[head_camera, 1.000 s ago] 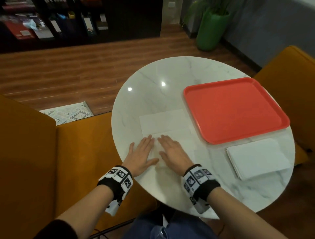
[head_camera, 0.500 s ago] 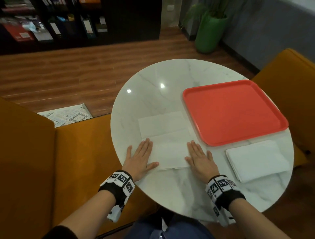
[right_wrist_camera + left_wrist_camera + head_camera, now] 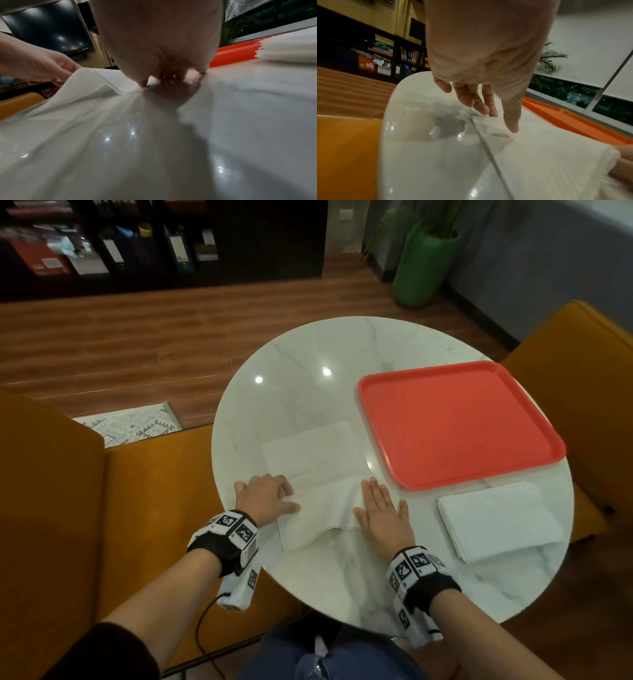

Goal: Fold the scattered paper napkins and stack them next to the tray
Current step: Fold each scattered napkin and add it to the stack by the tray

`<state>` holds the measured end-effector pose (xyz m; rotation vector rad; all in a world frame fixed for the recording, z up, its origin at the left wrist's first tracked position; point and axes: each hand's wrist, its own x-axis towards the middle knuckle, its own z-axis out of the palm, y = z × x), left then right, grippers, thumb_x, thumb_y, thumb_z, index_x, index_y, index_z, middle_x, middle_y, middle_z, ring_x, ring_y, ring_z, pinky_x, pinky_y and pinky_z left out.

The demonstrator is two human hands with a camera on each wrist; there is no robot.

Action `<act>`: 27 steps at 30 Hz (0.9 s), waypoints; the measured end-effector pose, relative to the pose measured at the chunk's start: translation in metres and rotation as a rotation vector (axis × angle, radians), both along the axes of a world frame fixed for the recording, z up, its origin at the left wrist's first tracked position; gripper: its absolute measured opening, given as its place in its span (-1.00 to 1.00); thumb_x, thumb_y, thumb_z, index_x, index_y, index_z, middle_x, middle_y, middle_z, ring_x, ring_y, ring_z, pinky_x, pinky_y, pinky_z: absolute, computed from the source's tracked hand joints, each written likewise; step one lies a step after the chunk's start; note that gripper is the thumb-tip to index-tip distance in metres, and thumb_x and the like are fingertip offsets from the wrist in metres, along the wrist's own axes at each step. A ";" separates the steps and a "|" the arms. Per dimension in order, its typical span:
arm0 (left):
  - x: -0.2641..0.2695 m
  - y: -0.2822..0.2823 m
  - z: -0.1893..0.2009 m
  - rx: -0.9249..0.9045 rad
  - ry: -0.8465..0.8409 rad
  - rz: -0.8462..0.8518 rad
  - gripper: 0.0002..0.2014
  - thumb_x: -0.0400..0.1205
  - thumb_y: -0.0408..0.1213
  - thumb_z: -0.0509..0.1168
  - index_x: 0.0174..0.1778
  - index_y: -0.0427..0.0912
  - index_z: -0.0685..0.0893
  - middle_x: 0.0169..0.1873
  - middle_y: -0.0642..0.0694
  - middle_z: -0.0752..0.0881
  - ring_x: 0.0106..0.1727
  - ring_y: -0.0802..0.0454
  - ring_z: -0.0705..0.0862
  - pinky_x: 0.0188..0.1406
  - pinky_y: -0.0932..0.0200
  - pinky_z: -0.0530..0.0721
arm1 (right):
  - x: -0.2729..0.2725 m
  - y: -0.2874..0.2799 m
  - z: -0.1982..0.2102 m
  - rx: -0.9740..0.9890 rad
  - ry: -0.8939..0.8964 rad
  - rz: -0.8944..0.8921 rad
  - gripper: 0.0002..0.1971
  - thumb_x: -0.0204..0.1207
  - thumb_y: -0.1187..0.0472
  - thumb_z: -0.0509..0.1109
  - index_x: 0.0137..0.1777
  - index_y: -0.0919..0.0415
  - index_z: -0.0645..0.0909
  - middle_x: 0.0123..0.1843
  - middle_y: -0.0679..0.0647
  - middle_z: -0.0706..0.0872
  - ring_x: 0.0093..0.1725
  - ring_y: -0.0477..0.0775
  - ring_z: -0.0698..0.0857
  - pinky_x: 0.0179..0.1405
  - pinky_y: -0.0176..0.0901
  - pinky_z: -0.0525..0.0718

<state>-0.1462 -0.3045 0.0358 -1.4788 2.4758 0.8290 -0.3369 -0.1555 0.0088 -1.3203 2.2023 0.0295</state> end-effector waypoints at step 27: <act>-0.091 0.089 0.117 0.386 0.880 0.265 -0.84 0.63 -0.39 0.33 0.09 -0.11 0.61 -0.14 -0.09 0.81 -0.15 0.02 0.80 -0.15 0.06 0.74 | -0.164 0.079 0.111 -0.727 -0.958 -0.828 -0.91 0.57 0.35 0.33 -0.03 0.29 0.67 -0.11 0.19 0.80 -0.19 0.08 0.76 -0.19 -0.13 0.75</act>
